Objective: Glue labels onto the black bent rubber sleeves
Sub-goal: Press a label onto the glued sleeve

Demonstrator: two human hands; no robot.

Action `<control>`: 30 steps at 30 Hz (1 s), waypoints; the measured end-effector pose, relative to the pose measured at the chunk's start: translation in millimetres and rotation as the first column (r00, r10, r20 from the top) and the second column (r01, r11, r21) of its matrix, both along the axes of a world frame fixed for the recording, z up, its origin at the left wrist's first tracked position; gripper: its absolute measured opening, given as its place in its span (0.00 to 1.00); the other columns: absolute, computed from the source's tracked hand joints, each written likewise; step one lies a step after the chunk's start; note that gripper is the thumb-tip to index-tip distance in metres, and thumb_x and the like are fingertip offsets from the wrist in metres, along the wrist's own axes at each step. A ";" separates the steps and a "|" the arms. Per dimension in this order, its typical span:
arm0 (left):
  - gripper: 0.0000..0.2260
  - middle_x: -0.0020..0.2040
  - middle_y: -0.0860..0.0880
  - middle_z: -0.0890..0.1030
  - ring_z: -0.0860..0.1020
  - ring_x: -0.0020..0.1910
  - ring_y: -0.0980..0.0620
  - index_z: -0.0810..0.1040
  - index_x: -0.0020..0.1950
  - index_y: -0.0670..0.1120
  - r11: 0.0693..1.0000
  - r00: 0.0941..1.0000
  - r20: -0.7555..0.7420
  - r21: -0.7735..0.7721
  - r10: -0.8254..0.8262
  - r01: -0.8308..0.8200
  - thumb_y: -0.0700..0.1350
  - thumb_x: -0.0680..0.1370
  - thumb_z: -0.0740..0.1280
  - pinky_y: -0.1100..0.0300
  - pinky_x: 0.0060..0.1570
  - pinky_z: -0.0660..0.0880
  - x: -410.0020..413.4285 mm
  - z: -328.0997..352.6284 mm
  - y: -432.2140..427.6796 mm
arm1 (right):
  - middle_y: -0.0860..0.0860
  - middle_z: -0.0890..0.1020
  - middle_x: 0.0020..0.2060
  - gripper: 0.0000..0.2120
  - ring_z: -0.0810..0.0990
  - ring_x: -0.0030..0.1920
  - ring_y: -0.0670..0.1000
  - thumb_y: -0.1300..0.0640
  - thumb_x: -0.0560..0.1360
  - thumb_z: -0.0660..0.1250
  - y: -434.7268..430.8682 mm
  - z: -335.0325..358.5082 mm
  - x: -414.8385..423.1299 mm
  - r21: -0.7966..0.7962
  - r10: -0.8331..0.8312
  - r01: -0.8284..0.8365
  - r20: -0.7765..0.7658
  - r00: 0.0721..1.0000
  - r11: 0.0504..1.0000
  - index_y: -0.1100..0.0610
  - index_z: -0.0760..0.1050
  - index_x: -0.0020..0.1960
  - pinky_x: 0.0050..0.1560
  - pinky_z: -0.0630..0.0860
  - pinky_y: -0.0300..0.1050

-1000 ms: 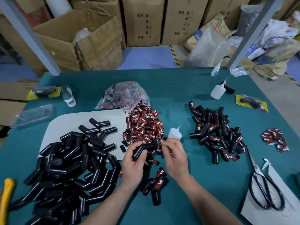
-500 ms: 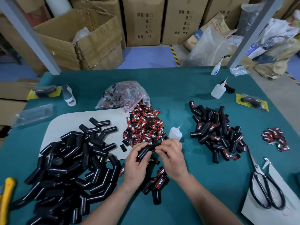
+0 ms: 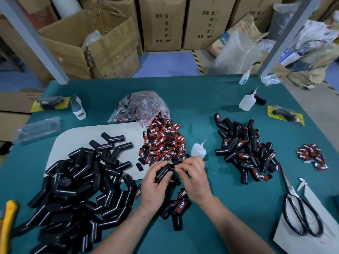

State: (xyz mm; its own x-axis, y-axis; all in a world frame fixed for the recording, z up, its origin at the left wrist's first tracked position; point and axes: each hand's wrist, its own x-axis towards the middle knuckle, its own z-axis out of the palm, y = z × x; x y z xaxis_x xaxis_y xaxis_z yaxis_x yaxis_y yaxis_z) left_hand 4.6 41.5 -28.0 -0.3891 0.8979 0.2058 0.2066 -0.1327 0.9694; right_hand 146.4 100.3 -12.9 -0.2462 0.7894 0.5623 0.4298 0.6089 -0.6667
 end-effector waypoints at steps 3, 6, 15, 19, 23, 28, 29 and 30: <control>0.16 0.60 0.61 0.81 0.80 0.62 0.57 0.79 0.62 0.67 1.000 1.000 0.008 0.004 0.006 -0.006 0.52 0.76 0.71 0.69 0.63 0.72 0.3 1.0 -0.1 | 0.50 0.79 0.40 0.13 0.72 0.48 0.47 0.47 0.81 0.64 0.0 0.4 -0.4 0.011 0.001 -0.001 -0.009 1.000 1.000 0.55 0.82 0.48 0.51 0.69 0.47; 0.15 0.60 0.61 0.82 0.80 0.62 0.57 0.80 0.61 0.66 1.000 1.000 0.015 0.004 0.003 -0.003 0.51 0.76 0.71 0.69 0.63 0.72 0.7 1.7 -0.3 | 0.50 0.79 0.41 0.07 0.73 0.48 0.48 0.47 0.81 0.64 0.5 1.2 -0.6 0.024 0.010 -0.010 -0.010 1.000 1.000 0.50 0.77 0.51 0.51 0.68 0.46; 0.14 0.60 0.58 0.82 0.80 0.63 0.54 0.80 0.61 0.64 1.000 0.999 0.039 -0.003 0.000 0.000 0.51 0.76 0.72 0.69 0.63 0.72 1.5 3.6 -1.8 | 0.48 0.79 0.41 0.04 0.73 0.48 0.47 0.50 0.78 0.67 0.7 -1.7 0.9 0.052 0.002 -0.003 0.017 1.000 0.999 0.49 0.76 0.51 0.51 0.67 0.44; 0.14 0.60 0.57 0.82 0.80 0.63 0.51 0.80 0.61 0.63 1.000 0.999 0.038 -0.007 0.006 -0.005 0.50 0.76 0.72 0.66 0.64 0.73 1.0 3.7 -2.5 | 0.48 0.78 0.40 0.04 0.73 0.47 0.48 0.52 0.76 0.70 0.3 -3.8 1.5 0.070 -0.002 0.000 0.024 1.000 0.998 0.51 0.79 0.50 0.51 0.67 0.45; 0.13 0.58 0.55 0.83 0.81 0.61 0.51 0.81 0.59 0.61 1.000 0.997 0.070 -0.011 0.016 -0.015 0.49 0.76 0.72 0.64 0.62 0.75 2.1 6.9 -3.1 | 0.46 0.75 0.43 0.05 0.72 0.48 0.48 0.51 0.78 0.69 1.2 -5.3 0.6 0.110 -0.002 -0.001 0.028 1.000 0.994 0.51 0.78 0.52 0.51 0.68 0.42; 0.16 0.54 0.55 0.86 0.83 0.54 0.57 0.83 0.55 0.57 0.991 0.959 0.267 -0.113 0.094 -0.066 0.35 0.78 0.74 0.68 0.53 0.77 -0.5 9.0 -1.1 | 0.41 0.76 0.50 0.09 0.77 0.49 0.43 0.49 0.80 0.66 -1.2 -2.9 8.0 -0.150 -0.034 0.008 -0.173 0.984 0.989 0.52 0.77 0.58 0.52 0.73 0.33; 0.15 0.53 0.55 0.86 0.83 0.53 0.56 0.83 0.55 0.54 0.989 0.951 0.290 -0.124 0.110 -0.076 0.34 0.78 0.73 0.68 0.52 0.77 -1.2 9.2 -0.5 | 0.39 0.77 0.49 0.07 0.79 0.47 0.44 0.48 0.80 0.66 -1.6 -2.0 9.2 -0.227 -0.038 -0.003 -0.173 0.984 0.974 0.49 0.77 0.56 0.50 0.73 0.33; 0.14 0.53 0.54 0.86 0.84 0.54 0.55 0.83 0.56 0.52 0.988 0.947 0.300 -0.129 0.119 -0.084 0.34 0.78 0.73 0.68 0.52 0.77 -1.8 9.4 -0.2 | 0.40 0.80 0.47 0.05 0.80 0.45 0.45 0.48 0.79 0.66 -2.2 -1.0 9.5 -0.305 -0.033 -0.021 -0.171 0.985 0.952 0.46 0.77 0.54 0.48 0.74 0.35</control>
State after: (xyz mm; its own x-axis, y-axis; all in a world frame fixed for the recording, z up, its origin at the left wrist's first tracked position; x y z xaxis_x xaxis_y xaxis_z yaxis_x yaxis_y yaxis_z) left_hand 2.8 41.3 -18.6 -0.5074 0.8609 -0.0376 -0.0956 -0.0128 0.9953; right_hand 156.0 98.2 -13.9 -0.1622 0.9306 0.3283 0.2953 0.3632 -0.8837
